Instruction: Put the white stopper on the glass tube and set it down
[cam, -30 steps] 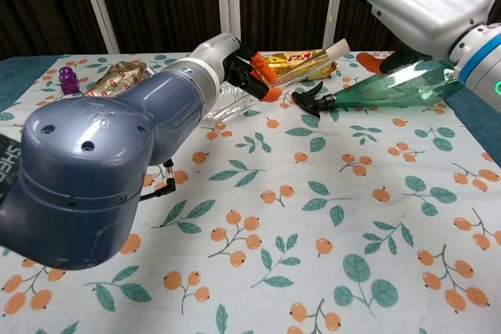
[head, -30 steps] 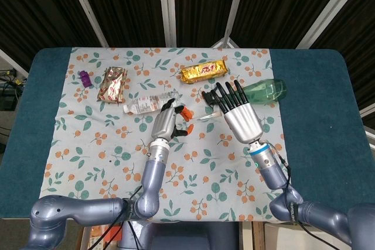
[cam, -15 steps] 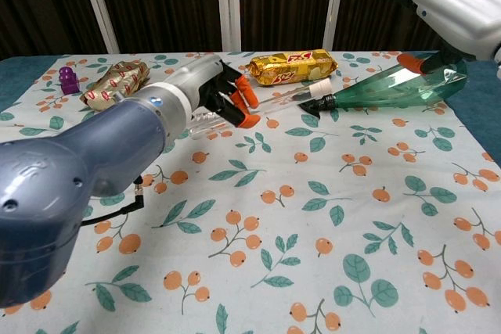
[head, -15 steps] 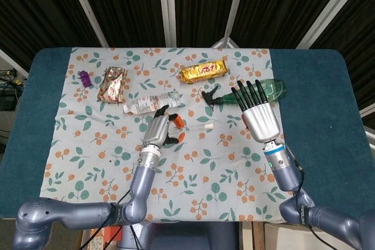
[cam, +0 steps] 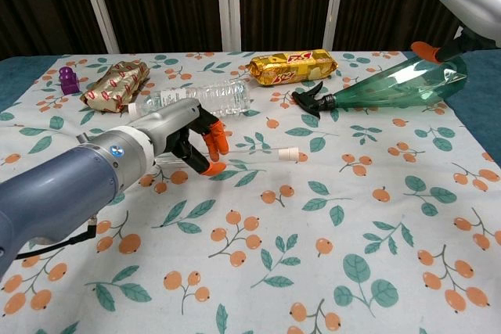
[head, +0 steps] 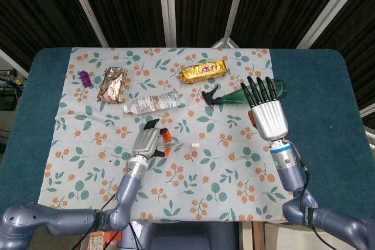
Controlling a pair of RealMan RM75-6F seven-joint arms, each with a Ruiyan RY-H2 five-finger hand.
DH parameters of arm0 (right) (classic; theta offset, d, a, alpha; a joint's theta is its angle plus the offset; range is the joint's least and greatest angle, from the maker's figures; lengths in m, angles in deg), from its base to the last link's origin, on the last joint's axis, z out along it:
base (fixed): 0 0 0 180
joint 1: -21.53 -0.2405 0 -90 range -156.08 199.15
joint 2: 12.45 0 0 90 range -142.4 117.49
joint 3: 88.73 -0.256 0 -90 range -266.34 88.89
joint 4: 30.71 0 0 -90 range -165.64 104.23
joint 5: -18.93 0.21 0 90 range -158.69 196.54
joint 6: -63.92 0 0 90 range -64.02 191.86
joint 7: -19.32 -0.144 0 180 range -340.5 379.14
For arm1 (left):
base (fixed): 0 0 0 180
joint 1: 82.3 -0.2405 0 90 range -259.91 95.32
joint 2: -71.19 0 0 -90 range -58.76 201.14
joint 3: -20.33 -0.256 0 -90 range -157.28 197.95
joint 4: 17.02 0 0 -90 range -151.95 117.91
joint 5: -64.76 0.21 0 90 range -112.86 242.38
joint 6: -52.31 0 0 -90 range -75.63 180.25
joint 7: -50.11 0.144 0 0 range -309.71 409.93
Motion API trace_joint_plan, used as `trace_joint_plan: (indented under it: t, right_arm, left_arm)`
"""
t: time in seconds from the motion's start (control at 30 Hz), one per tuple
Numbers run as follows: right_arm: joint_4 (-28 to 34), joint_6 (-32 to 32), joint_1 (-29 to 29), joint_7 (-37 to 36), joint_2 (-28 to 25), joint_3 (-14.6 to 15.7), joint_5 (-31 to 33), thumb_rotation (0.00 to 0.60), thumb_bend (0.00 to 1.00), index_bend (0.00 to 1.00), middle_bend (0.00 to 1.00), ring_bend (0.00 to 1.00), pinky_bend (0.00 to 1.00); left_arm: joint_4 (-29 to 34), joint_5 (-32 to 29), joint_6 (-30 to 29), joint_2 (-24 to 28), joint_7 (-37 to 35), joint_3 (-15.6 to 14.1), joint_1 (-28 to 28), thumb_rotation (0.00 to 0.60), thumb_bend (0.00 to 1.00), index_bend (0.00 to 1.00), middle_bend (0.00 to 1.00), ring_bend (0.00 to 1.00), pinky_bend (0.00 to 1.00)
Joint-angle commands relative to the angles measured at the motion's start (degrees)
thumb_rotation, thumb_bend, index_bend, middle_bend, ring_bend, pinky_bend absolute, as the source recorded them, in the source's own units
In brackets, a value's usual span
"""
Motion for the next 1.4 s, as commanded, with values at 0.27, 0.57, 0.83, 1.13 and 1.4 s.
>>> trace_joint_plan:
  t: [0.27, 0.57, 0.83, 1.13, 1.4]
  right_arm:
    - [2.78, -0.43, 0.71, 1.17, -0.83, -0.14, 0.59, 0.600, 0.41, 0.00, 0.00, 0.00, 0.00]
    - [6.25, -1.70, 1.94, 2.12, -2.04, 0.22, 0.36, 0.600, 0.41, 0.00, 0.00, 0.00, 0.00]
    - [12.19, -4.58, 5.87, 0.00, -4.86, 1.70, 0.48, 0.600, 0.41, 0.00, 0.00, 0.00, 0.00]
    - [21.90, -8.92, 14.26, -8.14, -11.04, 4.60, 3.02, 0.600, 0.28, 0.00, 0.00, 0.00, 0.00]
    - [25.23, -13.02, 23.83, -18.99, -18.03, 11.80, 0.96, 0.600, 0.28, 0.00, 0.00, 0.00, 0.00]
  left_arm:
    - [1.74, -5.63, 1.63, 2.20, 6.34, -0.34, 0.04, 0.600, 0.46, 0.48, 0.34, 0.05, 0.00]
    - [5.56, -6.55, 0.72, 4.77, 6.31, 1.33, -0.70, 0.600, 0.43, 0.42, 0.27, 0.04, 0.00]
    - [13.83, -4.62, -1.64, 10.61, 3.04, 2.79, -3.69, 0.600, 0.36, 0.26, 0.18, 0.00, 0.00]
    - [24.16, 10.76, -7.58, 23.46, -1.44, -3.55, -11.80, 0.600, 0.26, 0.05, 0.10, 0.00, 0.00]
    - [26.89, 31.39, -17.18, 34.62, -10.69, -15.56, -23.41, 0.600, 0.26, 0.05, 0.09, 0.00, 0.00]
